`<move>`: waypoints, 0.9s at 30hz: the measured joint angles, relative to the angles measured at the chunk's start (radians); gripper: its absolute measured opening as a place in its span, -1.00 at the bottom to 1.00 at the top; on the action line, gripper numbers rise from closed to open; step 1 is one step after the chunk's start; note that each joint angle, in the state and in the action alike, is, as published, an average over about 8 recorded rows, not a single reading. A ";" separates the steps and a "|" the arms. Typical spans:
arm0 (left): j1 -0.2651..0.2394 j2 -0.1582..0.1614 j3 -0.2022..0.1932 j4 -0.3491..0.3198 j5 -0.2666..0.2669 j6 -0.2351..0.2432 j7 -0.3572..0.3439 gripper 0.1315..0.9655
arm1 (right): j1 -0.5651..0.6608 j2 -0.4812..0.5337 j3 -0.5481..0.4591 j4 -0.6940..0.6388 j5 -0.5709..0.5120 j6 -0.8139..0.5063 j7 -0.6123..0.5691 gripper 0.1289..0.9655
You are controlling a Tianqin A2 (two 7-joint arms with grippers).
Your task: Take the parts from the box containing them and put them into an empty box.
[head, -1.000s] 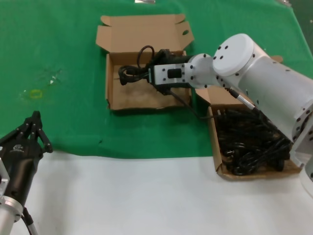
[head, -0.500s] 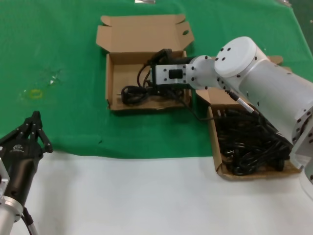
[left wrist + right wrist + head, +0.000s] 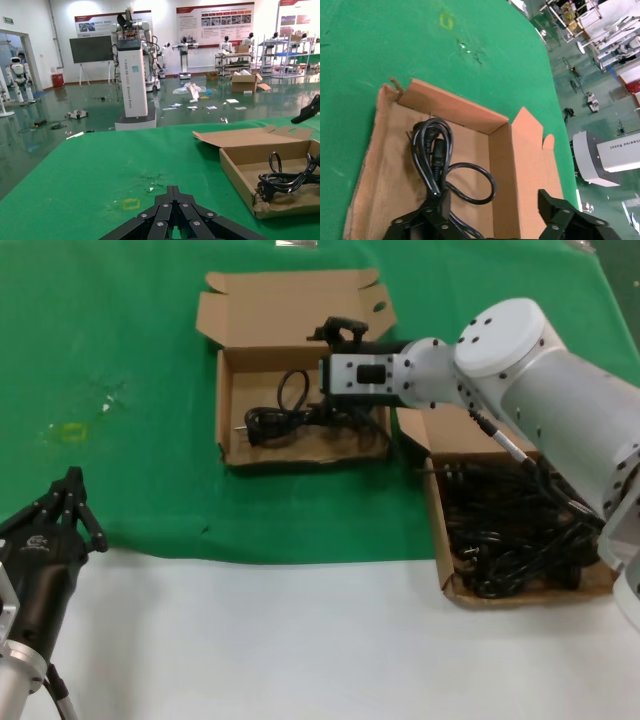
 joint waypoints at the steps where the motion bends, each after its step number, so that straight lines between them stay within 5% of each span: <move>1: 0.000 0.000 0.000 0.000 0.000 0.000 0.000 -0.97 | 0.003 0.000 0.000 -0.005 0.011 -0.003 -0.007 0.00; 16: 0.000 0.000 0.000 0.000 0.000 0.000 0.000 -0.95 | 0.008 0.002 0.045 -0.026 0.097 -0.037 -0.081 0.62; 27: 0.000 0.000 0.000 0.000 0.000 0.000 0.000 -0.77 | -0.136 0.034 0.163 0.128 0.060 0.015 0.003 0.92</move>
